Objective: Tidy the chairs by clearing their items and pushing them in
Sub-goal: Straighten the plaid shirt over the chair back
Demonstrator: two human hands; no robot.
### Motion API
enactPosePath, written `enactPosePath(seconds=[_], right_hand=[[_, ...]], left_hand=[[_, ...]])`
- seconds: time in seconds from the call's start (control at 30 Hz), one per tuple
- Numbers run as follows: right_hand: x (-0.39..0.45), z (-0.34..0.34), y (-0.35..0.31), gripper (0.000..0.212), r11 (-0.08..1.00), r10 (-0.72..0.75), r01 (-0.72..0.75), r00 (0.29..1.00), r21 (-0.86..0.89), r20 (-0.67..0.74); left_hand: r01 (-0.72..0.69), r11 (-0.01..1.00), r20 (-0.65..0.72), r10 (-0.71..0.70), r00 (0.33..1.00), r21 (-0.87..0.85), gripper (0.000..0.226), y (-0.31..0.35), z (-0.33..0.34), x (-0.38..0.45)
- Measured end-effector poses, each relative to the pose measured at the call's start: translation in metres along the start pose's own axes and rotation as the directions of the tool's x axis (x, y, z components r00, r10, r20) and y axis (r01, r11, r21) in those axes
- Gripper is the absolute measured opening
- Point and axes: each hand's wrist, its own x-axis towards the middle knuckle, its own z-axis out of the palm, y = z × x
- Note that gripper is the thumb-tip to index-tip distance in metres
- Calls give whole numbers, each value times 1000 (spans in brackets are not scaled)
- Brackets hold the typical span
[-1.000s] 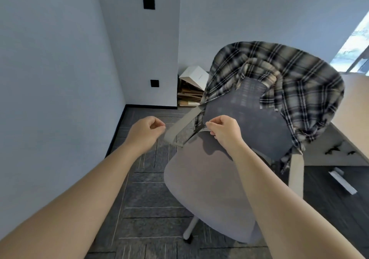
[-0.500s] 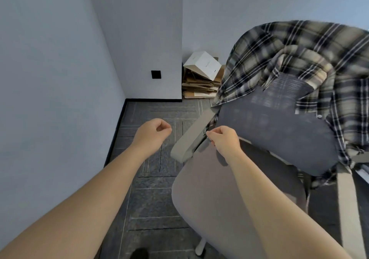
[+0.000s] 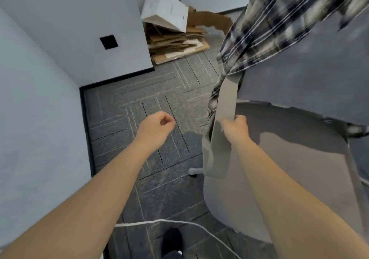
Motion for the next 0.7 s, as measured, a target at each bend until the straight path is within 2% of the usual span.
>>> enactPosePath(seconds=[0.1, 0.23, 0.4, 0.6, 0.7], right_hand=[[17, 11, 4, 34, 993, 74, -68, 996, 92, -56], [18, 14, 14, 27, 999, 27, -31, 994, -29, -110], [-3, 2, 32, 40, 988, -21, 19, 1000, -150, -12], [-49, -27, 61, 27, 967, 4, 37, 987, -253, 158], [-77, -45, 76, 32, 931, 33, 25, 988, -365, 151]], left_hand=[[-12, 1000, 53, 13, 998, -12, 16, -11, 3, 19], [-27, 999, 86, 29, 996, -19, 13, -18, 8, 27], [-45, 998, 106, 49, 993, -35, 7, -14, 12, 14], [-100, 994, 110, 104, 989, -39, 8, -3, 21, -27], [-113, 991, 79, 118, 990, -66, 12, 4, 21, -59]])
